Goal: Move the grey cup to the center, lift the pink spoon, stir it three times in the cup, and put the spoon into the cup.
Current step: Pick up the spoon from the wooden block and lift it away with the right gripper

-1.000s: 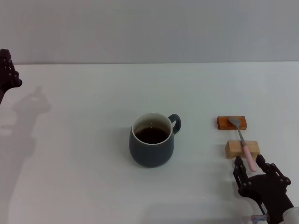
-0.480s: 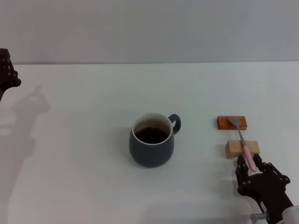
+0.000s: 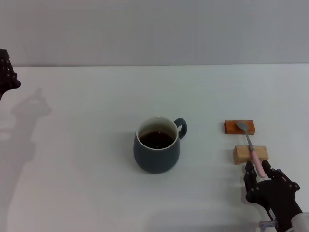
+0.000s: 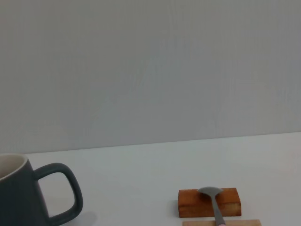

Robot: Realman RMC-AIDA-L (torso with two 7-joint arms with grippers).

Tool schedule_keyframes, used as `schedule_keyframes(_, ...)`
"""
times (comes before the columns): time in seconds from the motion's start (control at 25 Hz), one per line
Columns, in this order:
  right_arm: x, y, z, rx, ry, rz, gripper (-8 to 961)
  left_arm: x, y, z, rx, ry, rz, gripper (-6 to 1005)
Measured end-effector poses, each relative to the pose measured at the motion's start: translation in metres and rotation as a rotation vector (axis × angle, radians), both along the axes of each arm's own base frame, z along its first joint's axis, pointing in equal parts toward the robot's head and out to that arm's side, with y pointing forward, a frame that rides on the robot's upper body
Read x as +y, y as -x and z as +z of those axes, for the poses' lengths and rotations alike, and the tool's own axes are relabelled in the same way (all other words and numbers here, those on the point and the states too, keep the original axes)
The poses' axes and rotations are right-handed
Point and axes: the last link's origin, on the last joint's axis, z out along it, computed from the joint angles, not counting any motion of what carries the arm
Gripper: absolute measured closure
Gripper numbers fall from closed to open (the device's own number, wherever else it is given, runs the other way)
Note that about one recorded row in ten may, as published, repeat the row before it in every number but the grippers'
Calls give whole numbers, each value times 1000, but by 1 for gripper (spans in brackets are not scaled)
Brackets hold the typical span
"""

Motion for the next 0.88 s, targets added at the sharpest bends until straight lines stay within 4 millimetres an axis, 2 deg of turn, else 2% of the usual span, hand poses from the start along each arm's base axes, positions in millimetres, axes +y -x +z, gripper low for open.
schedule_keyframes(0.32, 1, -1, -1, 8, 0, -12, 619, 1, -1, 1, 1, -2, -2, 1001)
schedule_keyframes(0.56, 1, -1, 0, 7, 1, -10, 735, 2, 0, 2, 3, -3, -2, 1001)
schedule_keyframes(0.88, 3, 0, 0, 7, 1, -4, 739, 4, -2, 2, 2, -1, -5, 1001)
